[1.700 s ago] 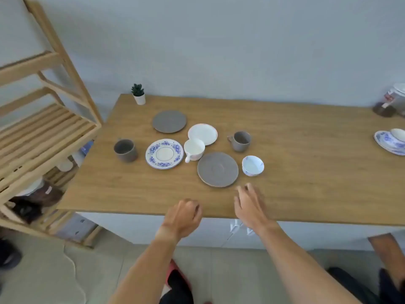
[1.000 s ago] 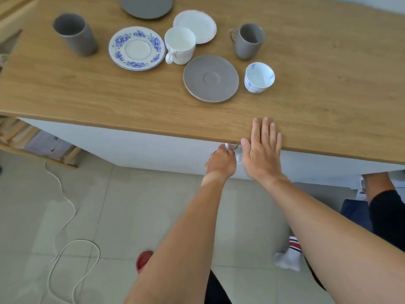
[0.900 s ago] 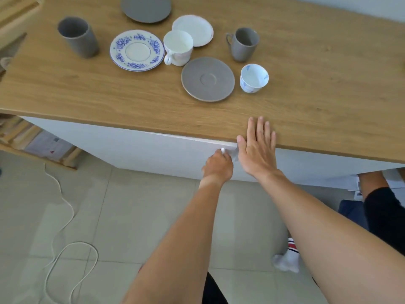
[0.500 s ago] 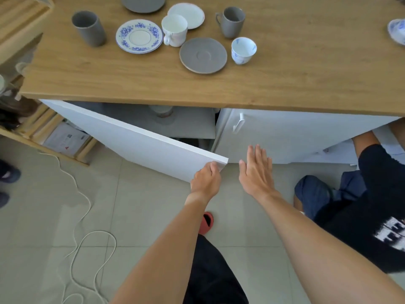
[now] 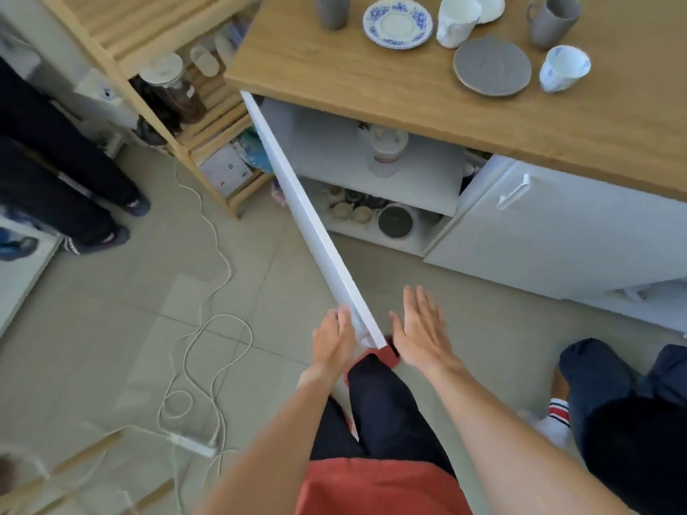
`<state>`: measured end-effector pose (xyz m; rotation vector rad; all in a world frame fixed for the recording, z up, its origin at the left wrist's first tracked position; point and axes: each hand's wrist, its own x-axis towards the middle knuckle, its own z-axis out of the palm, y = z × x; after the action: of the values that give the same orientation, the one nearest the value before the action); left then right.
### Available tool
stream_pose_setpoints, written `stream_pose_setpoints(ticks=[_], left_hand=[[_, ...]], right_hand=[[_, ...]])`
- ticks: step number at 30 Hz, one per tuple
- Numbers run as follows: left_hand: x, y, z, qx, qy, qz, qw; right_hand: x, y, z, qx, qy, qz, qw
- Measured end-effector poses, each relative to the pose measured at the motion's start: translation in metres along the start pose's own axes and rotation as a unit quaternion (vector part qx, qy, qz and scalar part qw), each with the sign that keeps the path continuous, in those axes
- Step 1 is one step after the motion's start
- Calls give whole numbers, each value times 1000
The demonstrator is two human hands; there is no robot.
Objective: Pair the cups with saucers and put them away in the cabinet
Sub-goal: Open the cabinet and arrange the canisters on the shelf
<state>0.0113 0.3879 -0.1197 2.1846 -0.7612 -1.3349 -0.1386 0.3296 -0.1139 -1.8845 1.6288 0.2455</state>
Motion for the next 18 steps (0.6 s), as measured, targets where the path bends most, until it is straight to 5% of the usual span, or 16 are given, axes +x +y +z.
stream_pose_setpoints(ticks=[10,18], left_hand=[[-32,-45,-107,-76,214,-23,974],[-27,-105,-177,174,329,-47,927]], right_hand=[[-23,-103,47,-65,-87,-121,987],[-17,-170,63,-88,-80,-206,971]])
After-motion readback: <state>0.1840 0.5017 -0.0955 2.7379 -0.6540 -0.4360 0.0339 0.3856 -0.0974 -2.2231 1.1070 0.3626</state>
